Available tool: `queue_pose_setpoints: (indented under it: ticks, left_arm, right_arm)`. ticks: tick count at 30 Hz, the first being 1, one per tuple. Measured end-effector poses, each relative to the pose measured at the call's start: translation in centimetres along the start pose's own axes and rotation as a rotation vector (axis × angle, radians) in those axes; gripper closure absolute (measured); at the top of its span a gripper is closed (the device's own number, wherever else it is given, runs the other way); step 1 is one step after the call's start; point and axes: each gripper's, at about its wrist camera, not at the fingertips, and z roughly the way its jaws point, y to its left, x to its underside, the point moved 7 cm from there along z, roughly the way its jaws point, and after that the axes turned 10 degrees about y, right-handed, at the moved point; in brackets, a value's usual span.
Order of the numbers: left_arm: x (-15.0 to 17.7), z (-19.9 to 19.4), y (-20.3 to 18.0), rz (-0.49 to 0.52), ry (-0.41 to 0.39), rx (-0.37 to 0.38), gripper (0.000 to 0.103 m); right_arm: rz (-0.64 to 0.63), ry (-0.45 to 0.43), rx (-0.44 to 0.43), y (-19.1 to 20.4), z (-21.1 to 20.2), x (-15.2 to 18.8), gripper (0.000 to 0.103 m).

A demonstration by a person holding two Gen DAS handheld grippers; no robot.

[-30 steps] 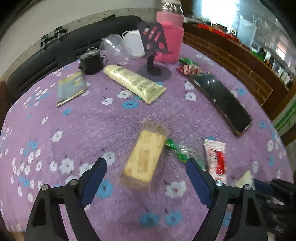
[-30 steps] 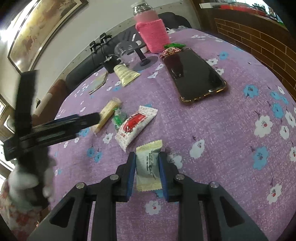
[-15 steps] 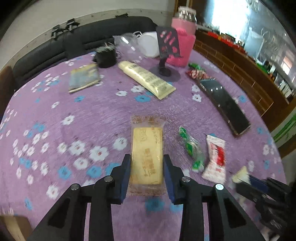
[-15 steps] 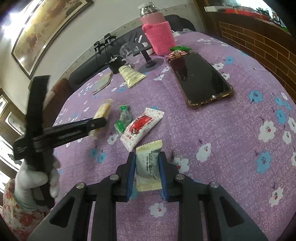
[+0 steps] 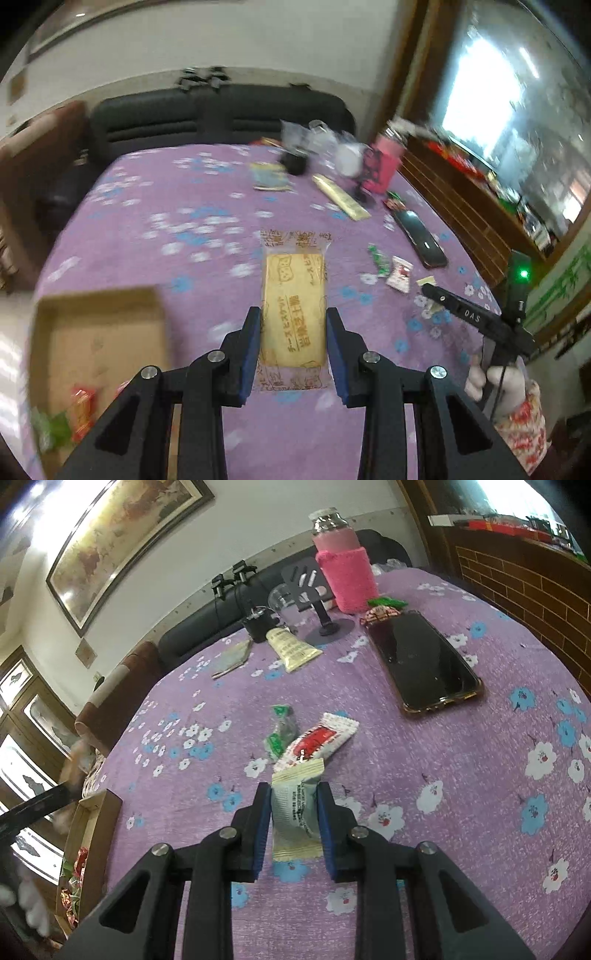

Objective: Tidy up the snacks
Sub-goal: 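Carry both snacks over the cardboard tray and open both grippers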

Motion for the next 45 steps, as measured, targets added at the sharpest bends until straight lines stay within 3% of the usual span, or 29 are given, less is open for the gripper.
queue_pose_setpoints:
  ticks: [2,4,13,18,23,29,32,34,38,45]
  left_arm:
    - [1.3,-2.3,2.9,-0.047,-0.022,-0.036,0.068]
    - [2.5,-3.7,5.6,-0.091,-0.031,-0.067,0.068]
    - [5.9,-4.0,15.5,-0.298,-0.023,-0.099,0.068]
    - [6.9,-2.3,19.4,-0.394,0.010,-0.091,0.068]
    - [8.0,-1.3,21.5,-0.450,0.038,-0.102,0.068]
    - [9.2,-0.7,22.5,-0.479,0.064,-0.101,0.068]
    - [9.1,-0.5,22.9,-0.494,0.065,-0.102,0.064]
    - [9.1,-0.7,22.8,-0.502,0.060,-0.089,0.063]
    - [8.9,-1.6,22.1,-0.496,0.048,-0.099,0.061]
    - [7.4,-5.1,17.8,-0.422,-0.043,-0.102,0.036]
  right_arm:
    - [-0.010,0.003,0.009,1.0,-0.2,0.1,0.079]
    - [-0.019,0.018,-0.039,3.0,-0.6,0.4,0.079]
    - [-0.337,0.111,-0.163,21.4,-1.4,4.2,0.079]
    - [-0.475,0.221,-0.203,30.5,2.3,7.4,0.079]
    - [-0.529,0.345,-0.198,35.3,7.0,10.6,0.079]
    - [-0.545,0.409,-0.177,37.4,10.4,12.8,0.079]
    - [-0.555,0.395,-0.165,37.9,10.8,12.8,0.078]
    - [-0.549,0.377,-0.166,38.0,10.4,12.5,0.067]
    - [-0.542,0.333,-0.179,37.7,8.8,11.4,0.063]
    - [-0.490,0.271,-0.197,34.3,5.3,9.6,0.056]
